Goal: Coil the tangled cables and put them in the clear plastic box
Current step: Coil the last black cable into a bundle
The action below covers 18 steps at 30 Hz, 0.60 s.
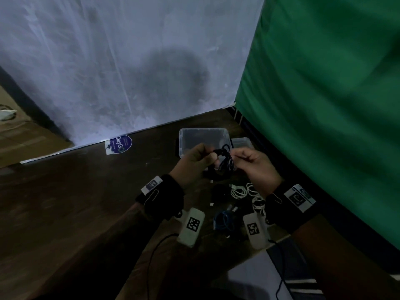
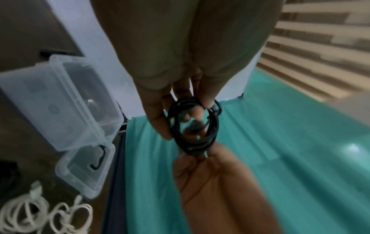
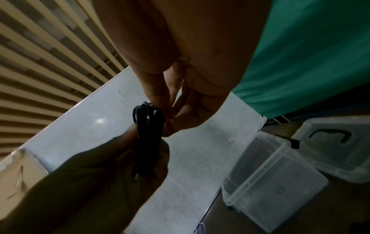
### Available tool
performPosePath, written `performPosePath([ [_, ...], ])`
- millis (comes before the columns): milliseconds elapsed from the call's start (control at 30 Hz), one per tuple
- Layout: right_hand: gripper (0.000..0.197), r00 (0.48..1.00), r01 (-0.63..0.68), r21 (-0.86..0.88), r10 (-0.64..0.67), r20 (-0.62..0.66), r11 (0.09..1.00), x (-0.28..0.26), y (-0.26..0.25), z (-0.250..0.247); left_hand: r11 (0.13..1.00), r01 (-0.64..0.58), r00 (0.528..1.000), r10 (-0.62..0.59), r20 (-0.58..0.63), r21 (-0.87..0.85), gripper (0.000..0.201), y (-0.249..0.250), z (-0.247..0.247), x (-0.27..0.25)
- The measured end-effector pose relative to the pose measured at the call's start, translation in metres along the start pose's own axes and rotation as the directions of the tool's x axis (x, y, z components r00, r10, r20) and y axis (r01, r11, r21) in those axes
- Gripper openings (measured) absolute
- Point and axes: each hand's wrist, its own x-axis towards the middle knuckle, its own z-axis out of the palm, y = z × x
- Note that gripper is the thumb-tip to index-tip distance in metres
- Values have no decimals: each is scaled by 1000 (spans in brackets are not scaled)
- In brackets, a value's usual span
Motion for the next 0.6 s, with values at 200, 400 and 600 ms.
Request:
performPosePath([
  [200,20,986,-140,108,128,111,984,-10,-2,7,975,-67,991,90,-103,210,5,-13,4,5],
  [400,42,894,-423,176,377,241,889,-7,7,9,953,-83,991,110,-74,292,10,-20,6,10],
  [600,30,877,-425,41,400,268,904,-6,7,-4,820,-238,970,175,167,521,31,-15,7,13],
])
